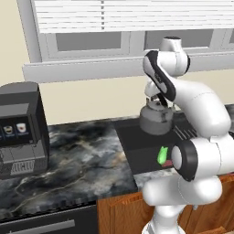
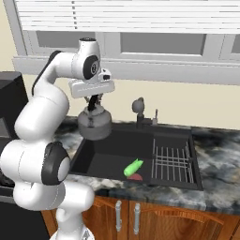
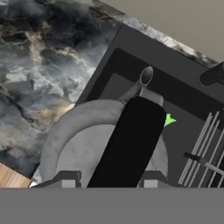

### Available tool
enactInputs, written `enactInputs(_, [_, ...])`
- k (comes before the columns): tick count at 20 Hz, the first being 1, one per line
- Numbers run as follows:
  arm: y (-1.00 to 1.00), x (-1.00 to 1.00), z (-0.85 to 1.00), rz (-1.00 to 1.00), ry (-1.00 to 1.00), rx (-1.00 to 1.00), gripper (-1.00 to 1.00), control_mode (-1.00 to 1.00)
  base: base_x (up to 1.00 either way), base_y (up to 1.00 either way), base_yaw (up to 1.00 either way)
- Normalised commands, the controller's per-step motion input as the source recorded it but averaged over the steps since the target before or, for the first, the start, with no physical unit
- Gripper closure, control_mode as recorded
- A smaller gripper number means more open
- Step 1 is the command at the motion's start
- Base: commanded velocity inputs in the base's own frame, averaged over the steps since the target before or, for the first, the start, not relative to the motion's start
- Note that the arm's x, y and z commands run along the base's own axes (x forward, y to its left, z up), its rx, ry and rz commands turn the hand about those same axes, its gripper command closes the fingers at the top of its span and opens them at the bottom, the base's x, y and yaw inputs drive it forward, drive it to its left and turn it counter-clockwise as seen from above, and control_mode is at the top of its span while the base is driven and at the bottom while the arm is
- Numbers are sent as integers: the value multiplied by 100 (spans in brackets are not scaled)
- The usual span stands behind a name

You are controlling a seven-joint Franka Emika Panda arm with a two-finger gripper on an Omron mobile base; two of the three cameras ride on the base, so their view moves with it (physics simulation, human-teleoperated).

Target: Pick the jar and kettle and place them in the sink. Then turn on the water.

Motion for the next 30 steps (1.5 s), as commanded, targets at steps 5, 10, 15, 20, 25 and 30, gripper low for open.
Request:
enactInputs(5, [0, 4, -49, 0, 0, 0, 100, -100, 0, 0, 0])
enactInputs(10, [0, 4, -42, 0, 0, 0, 100, -100, 0, 0, 0])
enactInputs(15, [0, 2, -49, 0, 0, 0, 100, -100, 0, 0, 0])
enactInputs(20, [0, 21, -36, 0, 0, 0, 100, -100, 0, 0, 0])
enactInputs(25, [0, 26, -27, 0, 0, 0, 100, -100, 0, 0, 0])
enactInputs(30, [0, 29, -20, 0, 2, 0, 100, -100, 0, 0, 0])
